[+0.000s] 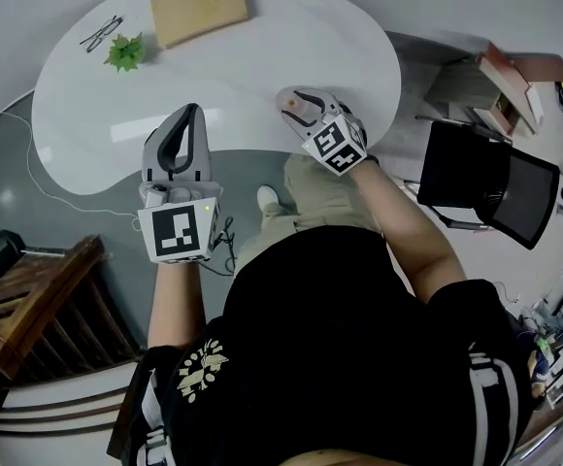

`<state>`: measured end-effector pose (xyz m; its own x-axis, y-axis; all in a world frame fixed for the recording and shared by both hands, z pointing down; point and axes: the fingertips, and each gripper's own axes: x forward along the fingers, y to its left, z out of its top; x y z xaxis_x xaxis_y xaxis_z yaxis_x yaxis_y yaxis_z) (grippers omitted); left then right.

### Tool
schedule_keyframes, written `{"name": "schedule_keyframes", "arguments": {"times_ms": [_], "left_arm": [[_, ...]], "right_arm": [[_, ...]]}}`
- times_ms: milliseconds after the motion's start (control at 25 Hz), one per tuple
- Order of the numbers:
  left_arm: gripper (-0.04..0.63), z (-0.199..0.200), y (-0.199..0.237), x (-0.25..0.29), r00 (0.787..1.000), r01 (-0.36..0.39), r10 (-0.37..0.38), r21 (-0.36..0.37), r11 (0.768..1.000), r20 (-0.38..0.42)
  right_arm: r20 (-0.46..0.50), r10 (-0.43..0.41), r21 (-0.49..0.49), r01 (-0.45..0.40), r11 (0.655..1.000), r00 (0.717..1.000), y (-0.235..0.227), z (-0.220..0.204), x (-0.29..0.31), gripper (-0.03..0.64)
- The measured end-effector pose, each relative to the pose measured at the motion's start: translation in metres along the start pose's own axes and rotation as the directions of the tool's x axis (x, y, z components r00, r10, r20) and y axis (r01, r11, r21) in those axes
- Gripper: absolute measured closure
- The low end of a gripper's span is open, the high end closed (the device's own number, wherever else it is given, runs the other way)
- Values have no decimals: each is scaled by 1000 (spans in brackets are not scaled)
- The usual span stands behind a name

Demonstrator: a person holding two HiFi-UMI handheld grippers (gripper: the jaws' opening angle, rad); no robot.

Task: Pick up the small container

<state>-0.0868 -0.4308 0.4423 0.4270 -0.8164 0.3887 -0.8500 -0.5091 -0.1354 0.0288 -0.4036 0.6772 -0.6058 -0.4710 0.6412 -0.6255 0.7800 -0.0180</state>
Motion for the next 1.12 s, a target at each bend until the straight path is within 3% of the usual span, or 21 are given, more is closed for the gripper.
{"name": "schedule_keyframes", "arguments": {"times_ms": [440,600,1120], "left_arm": [[574,4,-4,-12,1000,-14,14,5,1000,22],[574,0,0,-17,1000,-20,21,22,1000,-14],[574,30,-11,-24,997,-2,-1,34,999,76]], "right_arm": [[44,-43,-2,43,999,998,0,2,-4,465],[49,-40,29,39,999,998,-1,6,-8,466],[49,-27,79,23,997,998,0,43,-51,466]]}}
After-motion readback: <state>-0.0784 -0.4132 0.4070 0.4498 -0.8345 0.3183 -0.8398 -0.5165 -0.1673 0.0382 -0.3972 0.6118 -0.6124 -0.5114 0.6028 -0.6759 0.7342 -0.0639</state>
